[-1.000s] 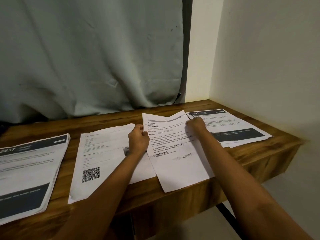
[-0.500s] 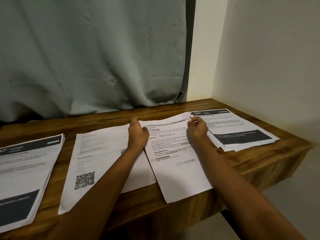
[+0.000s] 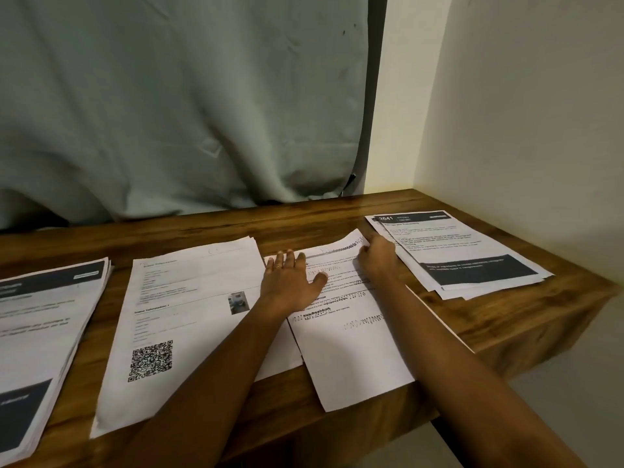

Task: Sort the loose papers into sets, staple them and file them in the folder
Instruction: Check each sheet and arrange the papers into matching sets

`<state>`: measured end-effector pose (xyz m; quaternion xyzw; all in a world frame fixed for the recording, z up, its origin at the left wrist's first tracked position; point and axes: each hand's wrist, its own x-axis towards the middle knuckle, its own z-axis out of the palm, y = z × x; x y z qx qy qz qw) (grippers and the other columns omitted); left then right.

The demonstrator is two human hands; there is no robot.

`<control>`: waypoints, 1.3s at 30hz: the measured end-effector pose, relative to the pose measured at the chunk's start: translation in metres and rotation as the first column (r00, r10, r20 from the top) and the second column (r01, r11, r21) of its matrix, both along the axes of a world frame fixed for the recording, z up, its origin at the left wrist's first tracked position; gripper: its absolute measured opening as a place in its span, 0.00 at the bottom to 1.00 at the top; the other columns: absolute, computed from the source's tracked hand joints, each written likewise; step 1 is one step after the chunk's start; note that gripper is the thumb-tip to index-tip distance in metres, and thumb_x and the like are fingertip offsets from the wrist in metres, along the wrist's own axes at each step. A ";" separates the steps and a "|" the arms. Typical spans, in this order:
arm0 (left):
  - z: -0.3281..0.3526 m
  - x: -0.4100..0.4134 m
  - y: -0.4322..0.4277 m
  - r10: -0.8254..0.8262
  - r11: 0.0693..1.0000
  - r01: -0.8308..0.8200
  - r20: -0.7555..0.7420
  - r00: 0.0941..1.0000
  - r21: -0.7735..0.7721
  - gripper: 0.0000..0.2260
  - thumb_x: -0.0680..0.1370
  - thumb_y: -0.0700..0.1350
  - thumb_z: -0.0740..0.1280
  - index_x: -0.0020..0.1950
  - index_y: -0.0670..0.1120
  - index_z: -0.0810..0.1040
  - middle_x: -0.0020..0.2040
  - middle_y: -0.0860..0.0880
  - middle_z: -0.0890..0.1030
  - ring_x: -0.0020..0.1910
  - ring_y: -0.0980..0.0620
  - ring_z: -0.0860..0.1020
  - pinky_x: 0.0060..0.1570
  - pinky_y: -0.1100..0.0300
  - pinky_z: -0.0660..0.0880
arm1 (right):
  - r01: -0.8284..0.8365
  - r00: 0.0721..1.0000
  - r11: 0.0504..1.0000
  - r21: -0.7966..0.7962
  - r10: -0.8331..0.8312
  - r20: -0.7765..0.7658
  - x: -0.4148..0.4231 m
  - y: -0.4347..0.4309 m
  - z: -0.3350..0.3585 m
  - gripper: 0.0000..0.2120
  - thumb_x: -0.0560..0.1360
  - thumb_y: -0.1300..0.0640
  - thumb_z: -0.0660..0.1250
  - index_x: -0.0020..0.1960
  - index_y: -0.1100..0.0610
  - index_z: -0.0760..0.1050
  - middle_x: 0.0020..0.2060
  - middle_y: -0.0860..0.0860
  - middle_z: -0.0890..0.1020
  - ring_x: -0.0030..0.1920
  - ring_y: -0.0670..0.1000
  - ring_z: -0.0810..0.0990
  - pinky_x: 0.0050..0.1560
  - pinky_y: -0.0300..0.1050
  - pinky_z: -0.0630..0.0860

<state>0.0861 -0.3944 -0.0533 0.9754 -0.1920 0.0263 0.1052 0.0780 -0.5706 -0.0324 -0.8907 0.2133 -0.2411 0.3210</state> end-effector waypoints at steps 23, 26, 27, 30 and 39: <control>0.003 -0.004 -0.003 0.024 0.999 -0.023 -0.024 0.999 0.028 0.32 0.81 0.60 0.48 0.78 0.41 0.46 0.79 0.43 0.46 0.78 0.45 0.45 0.76 0.51 0.42 | -0.433 0.818 0.841 -0.323 0.217 -0.532 0.005 -0.016 -0.008 0.33 0.80 0.38 0.44 0.79 0.55 0.45 0.78 0.52 0.47 0.77 0.52 0.45 0.75 0.50 0.41; 0.004 -0.005 -0.004 0.023 1.000 -0.022 -0.022 1.000 0.019 0.32 0.81 0.60 0.48 0.78 0.41 0.46 0.79 0.43 0.46 0.78 0.45 0.45 0.75 0.52 0.42 | -0.405 0.824 0.843 -0.353 0.170 -0.540 0.009 -0.016 -0.011 0.36 0.79 0.36 0.43 0.79 0.56 0.44 0.78 0.53 0.47 0.77 0.52 0.45 0.76 0.52 0.42; 0.004 -0.006 -0.004 0.024 1.000 -0.024 -0.020 1.000 0.017 0.33 0.81 0.60 0.48 0.78 0.40 0.46 0.79 0.43 0.46 0.78 0.45 0.45 0.75 0.52 0.42 | -0.398 0.827 0.845 -0.356 0.162 -0.539 0.010 -0.016 -0.011 0.36 0.79 0.35 0.42 0.79 0.56 0.44 0.78 0.53 0.47 0.77 0.53 0.44 0.76 0.53 0.42; 0.004 -0.008 -0.003 0.033 0.999 -0.033 -0.010 0.999 -0.002 0.33 0.81 0.60 0.48 0.78 0.41 0.46 0.79 0.43 0.46 0.78 0.45 0.45 0.74 0.52 0.42 | -0.389 0.841 0.848 -0.358 0.169 -0.514 0.006 -0.016 -0.011 0.36 0.79 0.36 0.43 0.78 0.57 0.45 0.78 0.54 0.48 0.77 0.53 0.44 0.75 0.55 0.40; 0.020 -0.002 0.018 0.154 0.924 -0.114 0.082 0.985 -0.366 0.19 0.82 0.46 0.58 0.72 0.42 0.65 0.75 0.42 0.63 0.75 0.43 0.59 0.73 0.50 0.54 | -0.519 0.855 0.802 -0.296 0.484 -0.189 -0.013 -0.010 -0.004 0.28 0.81 0.47 0.58 0.77 0.56 0.56 0.77 0.50 0.55 0.77 0.48 0.46 0.74 0.48 0.39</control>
